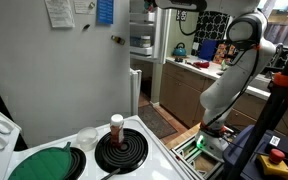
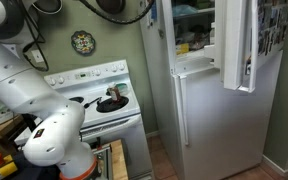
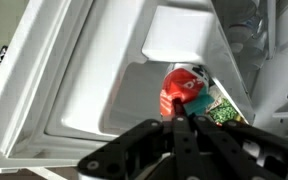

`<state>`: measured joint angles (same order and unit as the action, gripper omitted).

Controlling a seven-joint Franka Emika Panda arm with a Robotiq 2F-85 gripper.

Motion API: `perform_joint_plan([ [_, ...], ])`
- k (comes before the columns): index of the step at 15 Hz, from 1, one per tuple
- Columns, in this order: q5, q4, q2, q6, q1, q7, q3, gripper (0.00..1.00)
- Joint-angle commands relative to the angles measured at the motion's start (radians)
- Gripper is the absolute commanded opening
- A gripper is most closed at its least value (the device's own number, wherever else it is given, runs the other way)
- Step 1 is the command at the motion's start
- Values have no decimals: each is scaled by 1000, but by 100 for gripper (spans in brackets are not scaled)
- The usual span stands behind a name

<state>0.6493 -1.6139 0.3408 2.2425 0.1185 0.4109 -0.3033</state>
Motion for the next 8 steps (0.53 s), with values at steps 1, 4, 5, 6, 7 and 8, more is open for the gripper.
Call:
perform_joint_plan([
  [1, -11, -3, -14, -45, -38, -13, 24, 0],
  [4, -20, 14, -33, -83, -49, -11, 27, 0],
  [5, -17, 24, -34, -103, -51, -8, 27, 26],
  [6, -19, 31, -33, -109, -54, -7, 30, 27],
  [7, -35, 44, -31, -131, -59, -10, 36, 33],
  [8, -38, 55, -26, -149, -59, -12, 40, 40],
])
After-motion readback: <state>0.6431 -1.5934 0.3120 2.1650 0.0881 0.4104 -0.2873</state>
